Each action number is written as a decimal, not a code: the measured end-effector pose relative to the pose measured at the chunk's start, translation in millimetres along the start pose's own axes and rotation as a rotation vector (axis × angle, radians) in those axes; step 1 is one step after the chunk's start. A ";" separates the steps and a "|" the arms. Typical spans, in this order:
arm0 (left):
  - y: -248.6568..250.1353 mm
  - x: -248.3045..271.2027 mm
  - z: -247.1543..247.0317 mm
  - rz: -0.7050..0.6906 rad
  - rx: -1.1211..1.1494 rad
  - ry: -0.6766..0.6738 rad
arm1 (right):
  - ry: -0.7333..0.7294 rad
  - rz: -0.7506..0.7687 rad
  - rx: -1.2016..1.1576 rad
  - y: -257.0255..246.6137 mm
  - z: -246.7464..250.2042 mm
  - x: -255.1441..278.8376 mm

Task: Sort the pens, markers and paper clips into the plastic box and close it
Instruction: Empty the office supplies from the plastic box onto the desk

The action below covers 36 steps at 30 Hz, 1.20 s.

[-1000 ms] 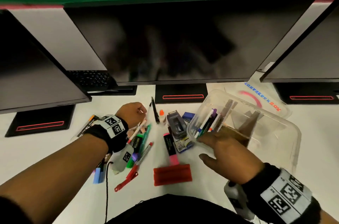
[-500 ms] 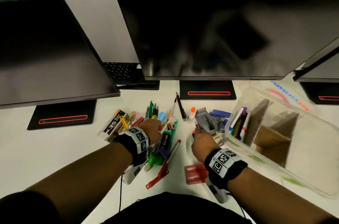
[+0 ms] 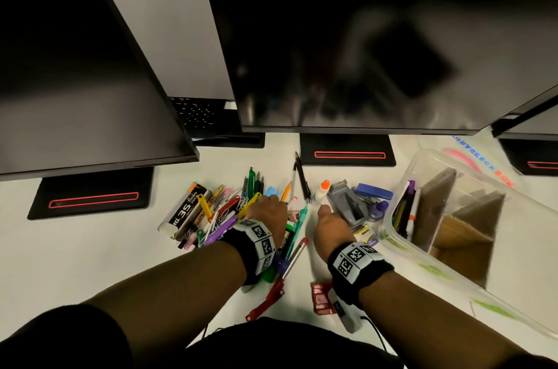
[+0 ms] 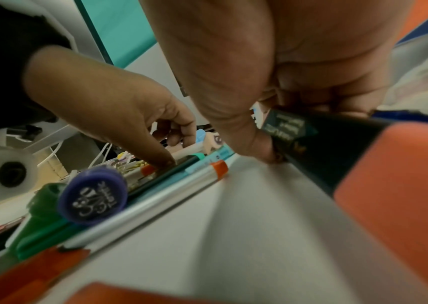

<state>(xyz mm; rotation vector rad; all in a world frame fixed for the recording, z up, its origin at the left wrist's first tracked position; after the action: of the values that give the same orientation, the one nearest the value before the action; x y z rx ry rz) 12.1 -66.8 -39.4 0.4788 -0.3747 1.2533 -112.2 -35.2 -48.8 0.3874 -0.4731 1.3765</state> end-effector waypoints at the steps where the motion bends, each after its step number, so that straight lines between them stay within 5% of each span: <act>1: 0.5 -1.5 -0.4 0.006 -0.019 0.008 | -0.006 -0.004 -0.011 0.6 0.1 0.2; 14: -3.8 -18.8 -6.4 0.090 -0.021 0.014 | -0.104 0.072 -0.008 12.0 8.2 -2.9; 26: 2.0 -17.7 -25.8 0.088 -0.124 0.056 | 0.014 0.279 0.072 1.3 13.0 9.8; 36: -4.0 -12.6 -23.2 0.106 0.086 0.139 | 0.003 0.429 0.081 -1.0 12.9 23.9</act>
<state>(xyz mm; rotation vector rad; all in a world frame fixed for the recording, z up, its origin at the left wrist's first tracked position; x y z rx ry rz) 12.7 -65.4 -66.2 0.4471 -0.2317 1.4010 -109.4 -22.2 -25.2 0.3619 -0.5178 1.8157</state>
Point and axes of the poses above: each hand's wrist, its own x-axis away from the middle knuckle, its own z-axis out of the back of the hand, y = z × x, the point moved 3 cm from there along -x, towards the middle knuckle, and after that the axes turned 15 degrees about x, right-handed, at the moved point
